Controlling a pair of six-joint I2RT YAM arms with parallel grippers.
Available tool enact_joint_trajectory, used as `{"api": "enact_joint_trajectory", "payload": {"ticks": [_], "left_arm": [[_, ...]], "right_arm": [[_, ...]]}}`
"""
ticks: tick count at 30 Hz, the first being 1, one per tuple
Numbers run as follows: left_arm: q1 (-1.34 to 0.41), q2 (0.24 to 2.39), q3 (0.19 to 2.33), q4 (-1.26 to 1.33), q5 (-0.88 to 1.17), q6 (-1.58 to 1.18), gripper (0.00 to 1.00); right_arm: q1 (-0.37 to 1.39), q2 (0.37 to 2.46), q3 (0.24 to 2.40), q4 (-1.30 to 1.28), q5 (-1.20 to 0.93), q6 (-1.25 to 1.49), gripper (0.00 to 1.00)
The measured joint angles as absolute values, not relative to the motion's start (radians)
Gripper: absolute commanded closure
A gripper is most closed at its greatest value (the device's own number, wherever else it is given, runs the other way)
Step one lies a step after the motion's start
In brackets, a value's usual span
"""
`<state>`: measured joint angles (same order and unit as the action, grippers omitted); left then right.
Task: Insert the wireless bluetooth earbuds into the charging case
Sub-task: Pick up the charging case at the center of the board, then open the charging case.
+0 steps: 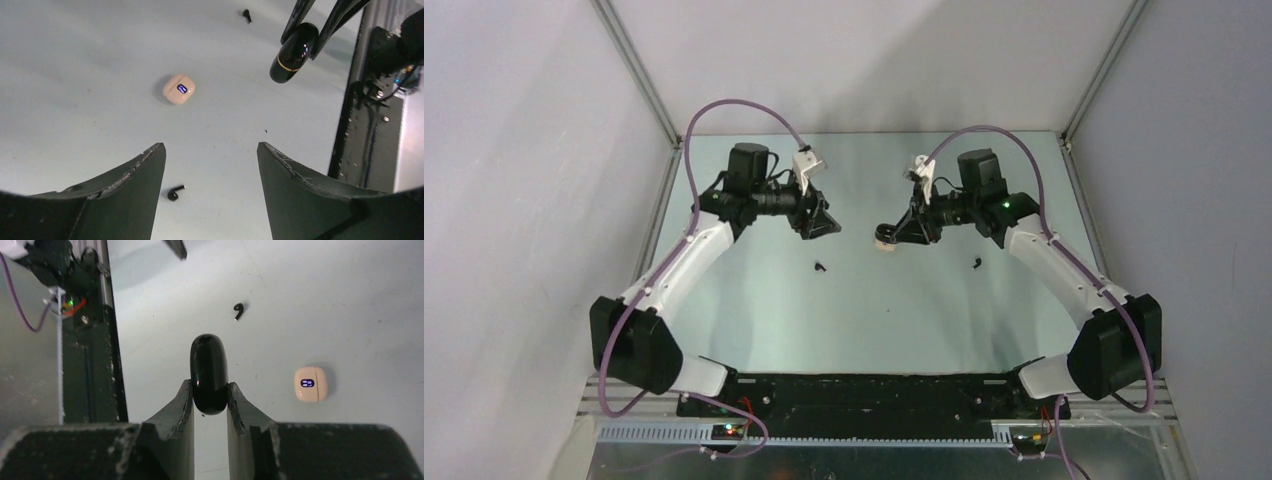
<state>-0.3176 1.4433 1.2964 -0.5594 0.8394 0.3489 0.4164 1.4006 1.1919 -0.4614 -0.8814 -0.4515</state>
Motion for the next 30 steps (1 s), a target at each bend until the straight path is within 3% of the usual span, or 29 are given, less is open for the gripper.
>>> {"api": "enact_joint_trajectory", "payload": {"ticks": [9, 30], "left_arm": [[-0.382, 1.394, 1.134, -0.15, 0.824, 0.137, 0.3], [-0.384, 1.452, 1.17, -0.092, 0.94, 0.026, 0.33]], "right_arm": [[0.381, 1.403, 1.277, -0.41, -0.919, -0.204, 1.0], [0.39, 1.444, 1.435, -0.517, -0.886, -0.303, 1.0]]}}
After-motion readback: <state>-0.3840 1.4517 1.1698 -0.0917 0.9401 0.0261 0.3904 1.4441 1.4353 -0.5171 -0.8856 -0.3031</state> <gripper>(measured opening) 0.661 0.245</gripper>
